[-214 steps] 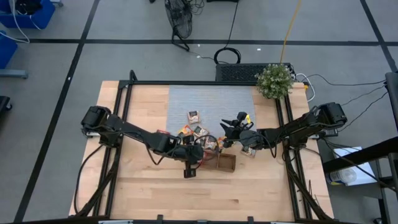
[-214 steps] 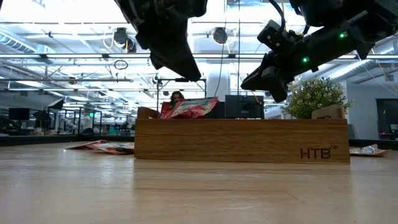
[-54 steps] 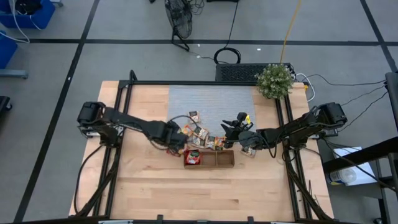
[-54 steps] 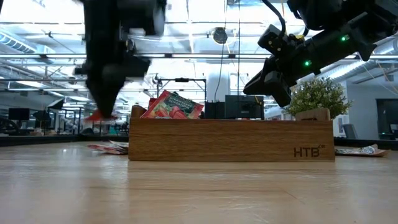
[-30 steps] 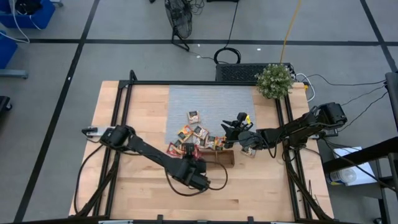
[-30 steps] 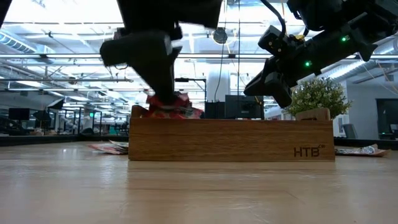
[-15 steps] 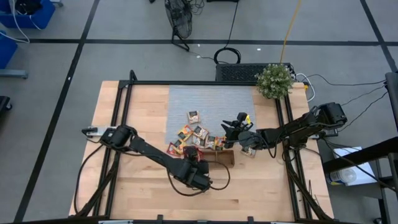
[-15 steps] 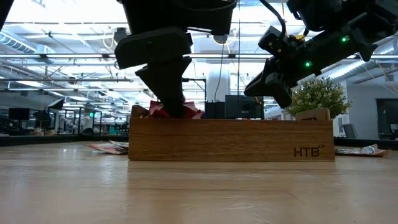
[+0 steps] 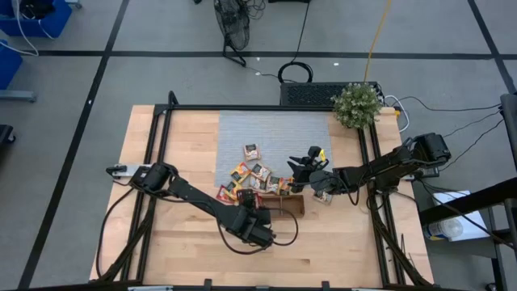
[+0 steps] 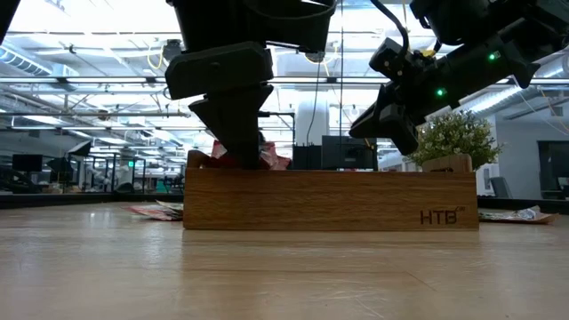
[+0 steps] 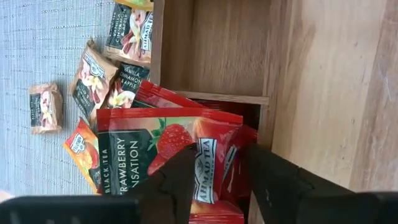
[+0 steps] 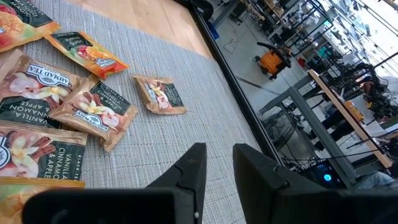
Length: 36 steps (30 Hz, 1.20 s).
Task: Pick & Place Tea
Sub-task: Put the red tea bag into the left section of the wooden organizer
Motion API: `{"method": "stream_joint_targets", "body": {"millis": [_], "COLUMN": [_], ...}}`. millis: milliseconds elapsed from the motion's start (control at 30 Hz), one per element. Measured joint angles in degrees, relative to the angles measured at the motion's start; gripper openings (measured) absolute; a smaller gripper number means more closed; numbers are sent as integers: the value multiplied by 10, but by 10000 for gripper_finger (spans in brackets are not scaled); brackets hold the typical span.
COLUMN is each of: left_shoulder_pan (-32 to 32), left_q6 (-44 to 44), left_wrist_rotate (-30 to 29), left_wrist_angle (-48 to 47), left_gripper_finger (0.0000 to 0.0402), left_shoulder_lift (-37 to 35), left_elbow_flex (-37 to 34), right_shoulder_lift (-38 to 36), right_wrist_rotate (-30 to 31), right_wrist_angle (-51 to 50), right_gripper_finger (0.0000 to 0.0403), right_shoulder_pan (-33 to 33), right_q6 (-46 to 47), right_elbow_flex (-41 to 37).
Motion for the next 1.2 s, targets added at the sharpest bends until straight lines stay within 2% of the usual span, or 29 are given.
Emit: {"method": "stream_joint_targets", "body": {"millis": [300,567,700,800,1200], "left_shoulder_pan": [-1,0,5,15,41], "left_q6": [0,0,-30,-32,-12], "left_wrist_rotate": [42,37,49,74,92], "left_wrist_angle": [1,2,5,-1,-18], "left_gripper_finger": [172,173,173,173,172], "left_shoulder_lift": [-30,-71,-83,-83,-31], "left_elbow_flex": [0,0,0,0,0], "right_shoulder_lift": [0,0,0,0,0], "right_wrist_rotate": [0,0,0,0,0], "right_wrist_angle": [-2,-2,-3,-3,-5], "right_gripper_finger": [70,70,70,70,70], "right_shoulder_pan": [0,0,0,0,0], "right_q6": [0,0,0,0,0], "right_elbow_flex": [0,0,0,0,0]}}
